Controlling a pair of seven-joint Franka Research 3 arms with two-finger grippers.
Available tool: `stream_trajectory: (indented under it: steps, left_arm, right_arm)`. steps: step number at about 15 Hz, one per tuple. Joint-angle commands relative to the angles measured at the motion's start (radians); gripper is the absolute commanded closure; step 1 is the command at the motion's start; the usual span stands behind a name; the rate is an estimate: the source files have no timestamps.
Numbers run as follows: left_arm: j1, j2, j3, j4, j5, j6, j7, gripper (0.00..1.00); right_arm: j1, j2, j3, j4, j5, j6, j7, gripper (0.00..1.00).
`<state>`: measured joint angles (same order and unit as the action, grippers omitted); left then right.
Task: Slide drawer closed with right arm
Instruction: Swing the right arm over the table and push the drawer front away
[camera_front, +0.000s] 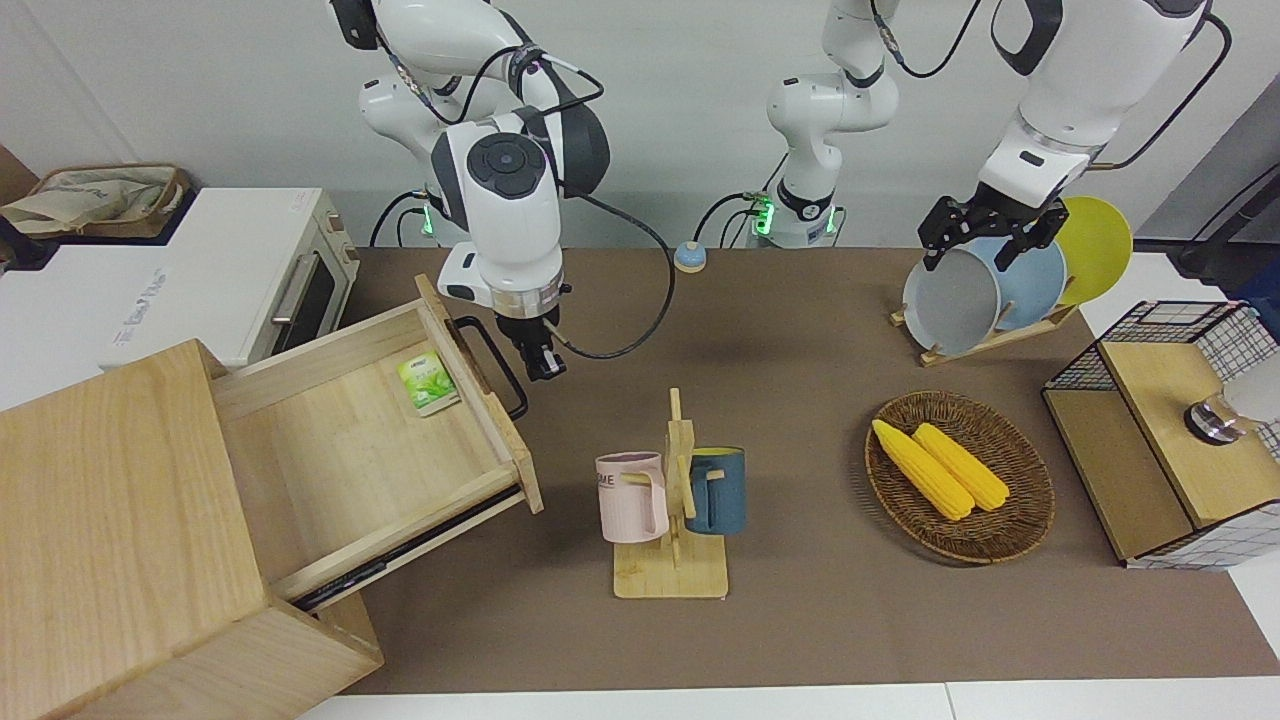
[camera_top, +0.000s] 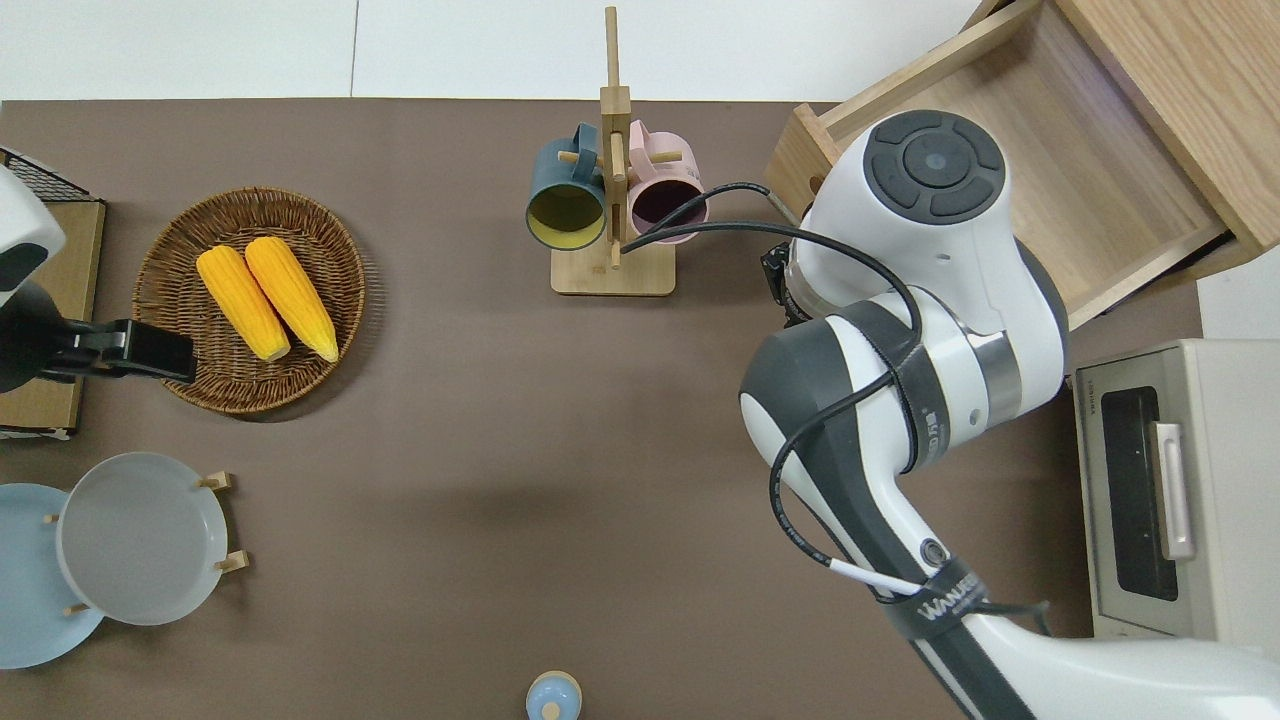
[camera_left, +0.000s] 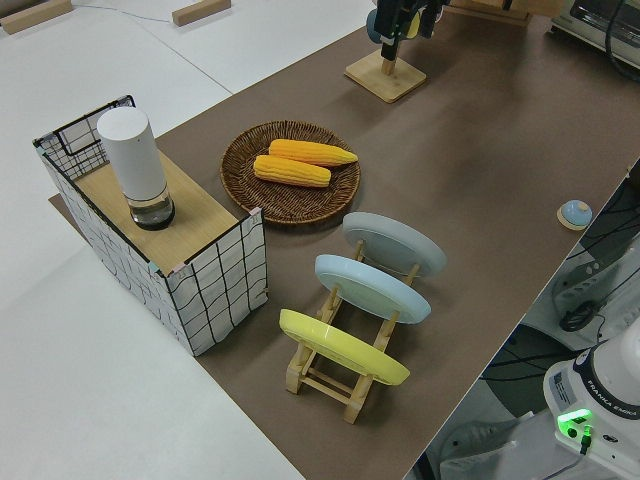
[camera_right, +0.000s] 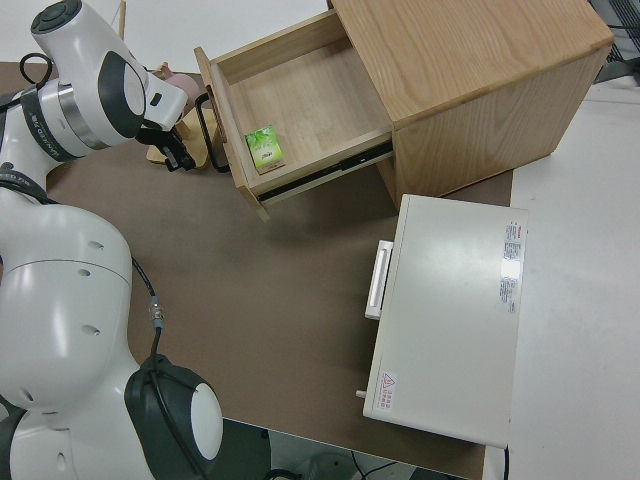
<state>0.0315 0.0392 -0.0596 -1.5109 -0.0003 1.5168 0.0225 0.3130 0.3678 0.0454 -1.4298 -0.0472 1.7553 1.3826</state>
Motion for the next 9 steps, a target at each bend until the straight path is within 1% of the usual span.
stream_trajectory:
  steps: [1,5,7,8,9]
  left_arm:
    - [0.004,0.011,-0.006,0.026,0.017,-0.02,0.01,0.01]
    - [0.004,0.011,-0.006,0.024,0.017,-0.02,0.01,0.01]
    - [0.004,0.011,-0.006,0.026,0.017,-0.02,0.01,0.01]
    - [0.004,0.011,-0.006,0.026,0.017,-0.02,0.01,0.01]
    - [0.004,0.011,-0.006,0.026,0.017,-0.02,0.01,0.01]
  right_arm:
    - [-0.041,0.007,0.011,-0.009,-0.003,0.039,-0.059,1.0]
    - [-0.075,0.016,0.011,-0.009,-0.002,0.07,-0.068,1.0]
    - [-0.087,0.023,0.011,-0.006,-0.005,0.072,-0.068,1.0]
    - [-0.104,0.023,0.011,-0.005,-0.003,0.073,-0.07,1.0]
    - [-0.117,0.023,0.011,-0.003,-0.005,0.09,-0.071,1.0]
